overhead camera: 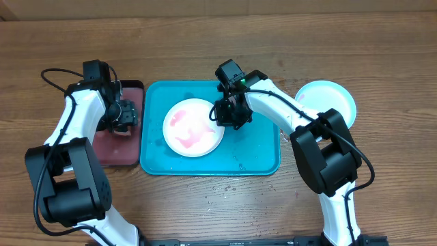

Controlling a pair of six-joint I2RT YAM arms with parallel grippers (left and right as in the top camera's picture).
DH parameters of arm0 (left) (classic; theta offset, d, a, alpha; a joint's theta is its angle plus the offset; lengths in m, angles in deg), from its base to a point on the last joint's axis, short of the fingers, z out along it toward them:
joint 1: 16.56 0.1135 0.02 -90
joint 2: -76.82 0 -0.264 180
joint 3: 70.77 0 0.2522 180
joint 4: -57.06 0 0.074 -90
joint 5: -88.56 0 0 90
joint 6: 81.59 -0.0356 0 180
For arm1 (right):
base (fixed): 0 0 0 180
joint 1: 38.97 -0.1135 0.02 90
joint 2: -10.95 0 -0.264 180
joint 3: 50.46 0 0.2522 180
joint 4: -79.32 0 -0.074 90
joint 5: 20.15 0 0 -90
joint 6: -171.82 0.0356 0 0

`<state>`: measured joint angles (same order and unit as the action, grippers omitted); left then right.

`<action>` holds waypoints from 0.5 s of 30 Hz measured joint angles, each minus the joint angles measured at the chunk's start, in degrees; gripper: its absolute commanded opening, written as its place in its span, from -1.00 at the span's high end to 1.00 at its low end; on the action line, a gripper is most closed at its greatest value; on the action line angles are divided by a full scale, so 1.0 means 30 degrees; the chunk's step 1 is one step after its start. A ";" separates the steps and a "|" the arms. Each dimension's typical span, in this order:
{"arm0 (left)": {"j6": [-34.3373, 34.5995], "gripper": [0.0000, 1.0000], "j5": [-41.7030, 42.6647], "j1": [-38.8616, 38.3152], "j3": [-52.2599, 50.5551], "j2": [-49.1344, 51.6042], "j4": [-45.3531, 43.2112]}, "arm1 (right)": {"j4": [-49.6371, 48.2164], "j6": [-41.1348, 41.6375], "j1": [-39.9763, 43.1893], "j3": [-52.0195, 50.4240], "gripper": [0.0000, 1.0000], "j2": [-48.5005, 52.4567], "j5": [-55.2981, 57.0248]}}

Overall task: Clean dirty plates on tray and stack at the side
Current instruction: 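Dip the sponge back into the black tray with the left gripper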

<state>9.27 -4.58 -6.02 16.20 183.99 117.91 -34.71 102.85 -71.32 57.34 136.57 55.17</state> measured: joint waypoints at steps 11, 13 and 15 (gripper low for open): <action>0.0007 -0.54 -0.0051 0.0000 -0.0583 0.0000 0.0022 | 0.0007 -0.0007 0.0000 0.0000 0.93 0.0000 0.0015; 0.0000 -0.53 -0.0051 0.0000 -0.1107 0.0000 -0.0532 | 0.0007 0.0000 0.0000 0.0000 0.93 0.0000 0.0007; 0.0000 -0.35 -0.0058 0.0000 -0.1807 0.0000 -0.1311 | 0.0007 -0.0007 0.0000 0.0000 0.93 0.0000 0.0015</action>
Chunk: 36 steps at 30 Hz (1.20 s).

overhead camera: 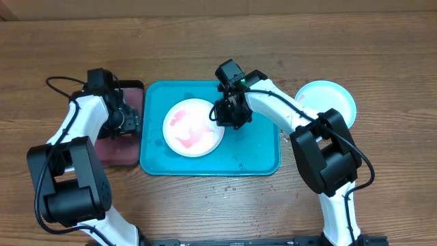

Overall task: Clean dirty plates on tray and stack at the side
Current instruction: 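Dip the sponge back into the black tray with the left gripper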

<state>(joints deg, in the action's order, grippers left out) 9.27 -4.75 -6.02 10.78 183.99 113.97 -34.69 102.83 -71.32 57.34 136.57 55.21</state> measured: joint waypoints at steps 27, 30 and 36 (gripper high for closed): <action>0.1158 -0.66 -0.0721 0.0000 0.0299 -0.1916 0.0095 | 0.0109 0.0000 0.0000 0.0000 0.93 0.0000 -0.0015; 0.1158 -0.70 -0.0714 0.0000 0.0656 -0.2463 -0.0576 | 0.0102 0.0007 0.0000 0.0000 0.93 0.0000 -0.0007; 0.1166 -0.71 -0.0576 0.0000 0.0692 -0.1887 -0.1639 | 0.0117 0.0000 0.0000 0.0000 0.93 0.0000 0.0000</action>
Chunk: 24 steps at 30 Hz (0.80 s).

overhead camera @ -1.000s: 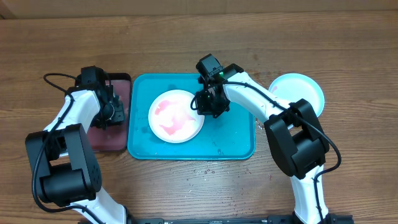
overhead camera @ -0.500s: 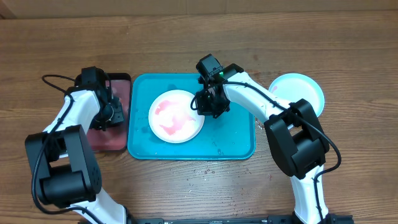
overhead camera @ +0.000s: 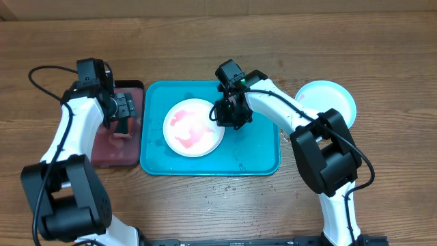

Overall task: Clean dirty plates on tray and stack at the side
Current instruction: 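Dip the sponge back into the black tray with the left gripper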

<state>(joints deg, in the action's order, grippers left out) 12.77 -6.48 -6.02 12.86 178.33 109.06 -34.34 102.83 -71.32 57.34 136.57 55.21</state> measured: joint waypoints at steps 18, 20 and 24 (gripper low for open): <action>0.0051 0.76 0.1188 0.0000 0.0350 0.2849 -0.0816 | 0.0015 0.0007 0.0000 0.0000 0.93 0.0000 -0.0015; -0.0051 -0.41 0.1195 0.0000 0.0794 0.2849 -0.0277 | 0.0029 0.0007 0.0000 0.0000 0.93 0.0000 -0.0015; 0.0044 -0.65 0.1326 0.0000 0.1872 0.2849 0.1341 | 0.0044 0.0000 0.0000 0.0000 0.93 0.0000 -0.0015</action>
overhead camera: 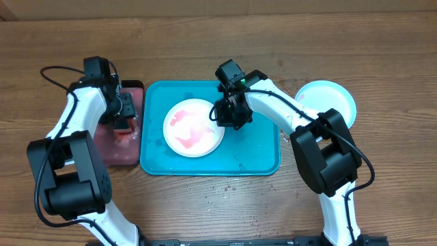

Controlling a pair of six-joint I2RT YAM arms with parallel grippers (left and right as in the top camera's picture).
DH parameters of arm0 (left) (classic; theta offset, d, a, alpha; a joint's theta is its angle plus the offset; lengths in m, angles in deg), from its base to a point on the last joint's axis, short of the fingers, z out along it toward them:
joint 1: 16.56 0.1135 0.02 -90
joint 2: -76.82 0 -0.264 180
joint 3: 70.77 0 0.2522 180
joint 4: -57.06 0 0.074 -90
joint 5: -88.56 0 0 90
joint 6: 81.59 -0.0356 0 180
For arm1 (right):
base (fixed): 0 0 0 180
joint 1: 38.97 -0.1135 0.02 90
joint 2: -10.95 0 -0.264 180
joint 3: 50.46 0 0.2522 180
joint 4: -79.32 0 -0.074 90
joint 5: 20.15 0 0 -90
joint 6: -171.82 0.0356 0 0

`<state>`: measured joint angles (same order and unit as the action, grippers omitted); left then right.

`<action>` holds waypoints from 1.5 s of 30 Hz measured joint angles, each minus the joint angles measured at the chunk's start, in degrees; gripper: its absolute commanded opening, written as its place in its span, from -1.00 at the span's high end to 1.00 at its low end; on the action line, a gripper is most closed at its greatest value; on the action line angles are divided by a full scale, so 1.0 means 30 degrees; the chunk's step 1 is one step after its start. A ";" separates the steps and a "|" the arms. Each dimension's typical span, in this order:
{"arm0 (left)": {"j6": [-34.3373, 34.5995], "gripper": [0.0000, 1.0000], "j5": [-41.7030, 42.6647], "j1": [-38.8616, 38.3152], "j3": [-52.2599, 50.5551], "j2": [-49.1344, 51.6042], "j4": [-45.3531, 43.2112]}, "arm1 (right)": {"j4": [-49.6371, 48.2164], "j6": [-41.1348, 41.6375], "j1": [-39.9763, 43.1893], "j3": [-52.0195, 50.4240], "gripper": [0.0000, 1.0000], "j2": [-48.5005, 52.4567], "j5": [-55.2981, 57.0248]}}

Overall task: Clean dirty plates on tray and stack at the side
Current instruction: 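Dip the sponge back into the black tray with the left gripper, then lift the white plate upright off the teal tray with the right gripper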

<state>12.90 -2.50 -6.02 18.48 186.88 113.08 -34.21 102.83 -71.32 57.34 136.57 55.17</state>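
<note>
A white plate [189, 131] smeared with pink lies in the left half of the teal tray [259, 154]. My right gripper [222, 117] sits at the plate's right rim and looks shut on it. A maroon cloth [111, 150] lies on the table just left of the tray. My left gripper [123, 128] points down onto the cloth's upper right part, where a paler bunched fold shows under its fingers. It appears shut on that fold.
A clean pale-blue plate [330, 100] rests on the wooden table to the right of the tray. Water drops speckle the tray's right half and the table in front of it. Black cables loop off the left arm.
My left wrist has shifted a little to the right and back over the cloth's top right corner. The right gripper and the dirty plate have not moved.
My left gripper hovered at the cloth's upper right edge, then sat slightly nearer the tray, then swung left over the cloth with a fold under it. Now it is at the cloth's right side. The right gripper stayed at the plate's rim throughout.
</note>
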 measured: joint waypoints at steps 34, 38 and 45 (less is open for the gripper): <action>0.0896 -0.91 0.1005 0.0036 0.0481 0.0000 0.4022 | 0.1173 -0.1100 -0.2310 0.0925 0.93 -0.5253 1.1795; 0.0896 -0.93 0.1005 0.0036 0.0481 0.0000 0.4029 | 0.0765 -0.1122 -0.3679 0.0925 0.93 -0.5246 1.5161; 0.0947 -0.93 0.1013 0.0036 0.0481 0.0000 0.4044 | -0.0350 -0.1188 -0.5756 0.0925 0.92 -0.5246 1.9955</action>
<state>15.74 0.54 -5.91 19.92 186.88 125.21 -35.26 99.27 -88.59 60.12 120.83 115.03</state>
